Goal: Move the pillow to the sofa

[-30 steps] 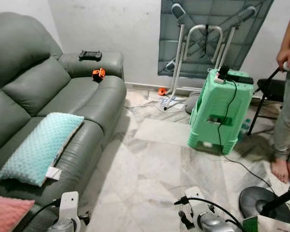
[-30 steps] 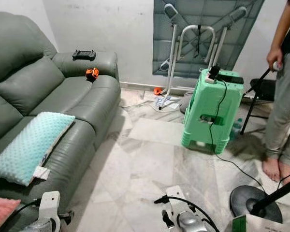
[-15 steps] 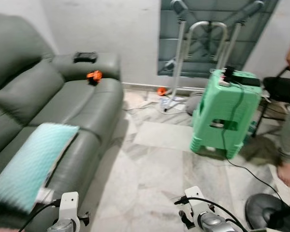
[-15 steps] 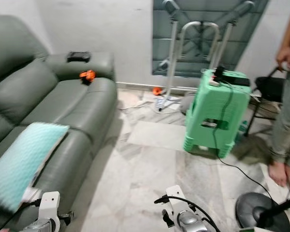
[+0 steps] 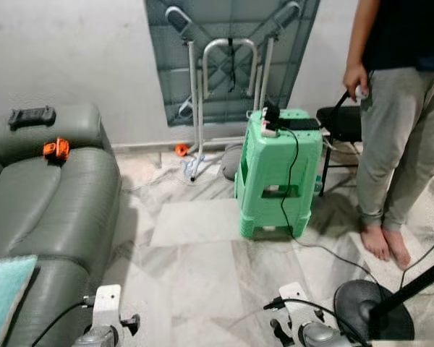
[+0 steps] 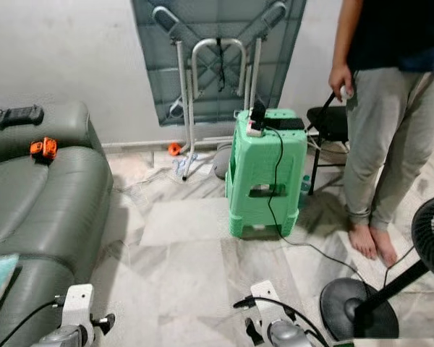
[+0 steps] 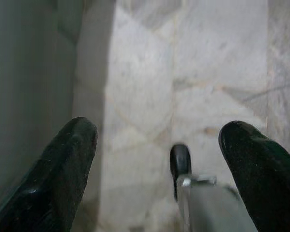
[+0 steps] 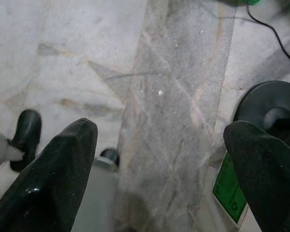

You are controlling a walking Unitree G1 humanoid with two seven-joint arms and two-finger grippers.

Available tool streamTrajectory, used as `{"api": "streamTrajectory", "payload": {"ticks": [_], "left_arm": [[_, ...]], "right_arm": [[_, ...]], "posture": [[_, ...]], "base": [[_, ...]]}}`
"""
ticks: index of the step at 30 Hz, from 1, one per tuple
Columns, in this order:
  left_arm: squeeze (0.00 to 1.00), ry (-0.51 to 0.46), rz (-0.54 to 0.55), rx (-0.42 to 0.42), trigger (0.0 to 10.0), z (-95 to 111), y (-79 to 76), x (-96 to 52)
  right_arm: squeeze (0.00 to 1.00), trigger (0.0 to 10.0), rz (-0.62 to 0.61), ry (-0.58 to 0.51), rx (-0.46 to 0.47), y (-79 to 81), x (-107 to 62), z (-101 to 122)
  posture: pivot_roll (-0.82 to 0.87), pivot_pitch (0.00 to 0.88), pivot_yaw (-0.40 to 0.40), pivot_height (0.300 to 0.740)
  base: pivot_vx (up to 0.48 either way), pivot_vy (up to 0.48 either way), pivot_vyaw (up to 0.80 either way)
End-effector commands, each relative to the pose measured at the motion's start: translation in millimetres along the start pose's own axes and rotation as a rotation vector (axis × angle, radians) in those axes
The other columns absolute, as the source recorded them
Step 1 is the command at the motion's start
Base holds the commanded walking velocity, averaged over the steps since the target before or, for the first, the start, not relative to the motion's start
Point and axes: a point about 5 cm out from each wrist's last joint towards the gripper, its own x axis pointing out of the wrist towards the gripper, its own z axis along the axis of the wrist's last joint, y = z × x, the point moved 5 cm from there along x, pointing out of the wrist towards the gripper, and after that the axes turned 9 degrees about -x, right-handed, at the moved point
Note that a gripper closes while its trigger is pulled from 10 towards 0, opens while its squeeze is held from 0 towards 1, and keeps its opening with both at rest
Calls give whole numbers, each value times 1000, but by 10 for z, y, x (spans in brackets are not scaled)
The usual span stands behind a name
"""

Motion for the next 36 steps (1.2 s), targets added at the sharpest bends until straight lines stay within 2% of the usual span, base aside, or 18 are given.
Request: {"api": "streamTrajectory", "payload": {"ticks": [1, 11, 15, 30, 36], "left_arm": [[0, 7, -8, 0, 10000, -25, -52, 4], [0, 6, 6, 17, 10000, -16, -26, 3], [0, 6, 23, 35, 10000, -13, -3, 2], [0, 7, 26, 47, 10000, -10, 1, 2], [0, 7, 21, 46, 10000, -6, -6, 3]], "right_arm": [[0, 10000, -24, 1, 0, -108, -8, -7], [0, 10000, -20, -3, -12, -97, -6, 8], [0, 10000, -15, -11, -35, -90, -5, 25], [0, 10000, -8, -18, -49, -86, -5, 39], [0, 10000, -17, -12, -41, -98, -5, 31]], "posture": [[-134, 0, 12, 740], [-134, 0, 17, 740], [-134, 0, 19, 740], [-143, 0, 26, 740], [-146, 0, 35, 740]], "base": [[454, 0, 0], [450, 0, 0], [68, 0, 0], [0, 0, 770], [295, 0, 324]]}}
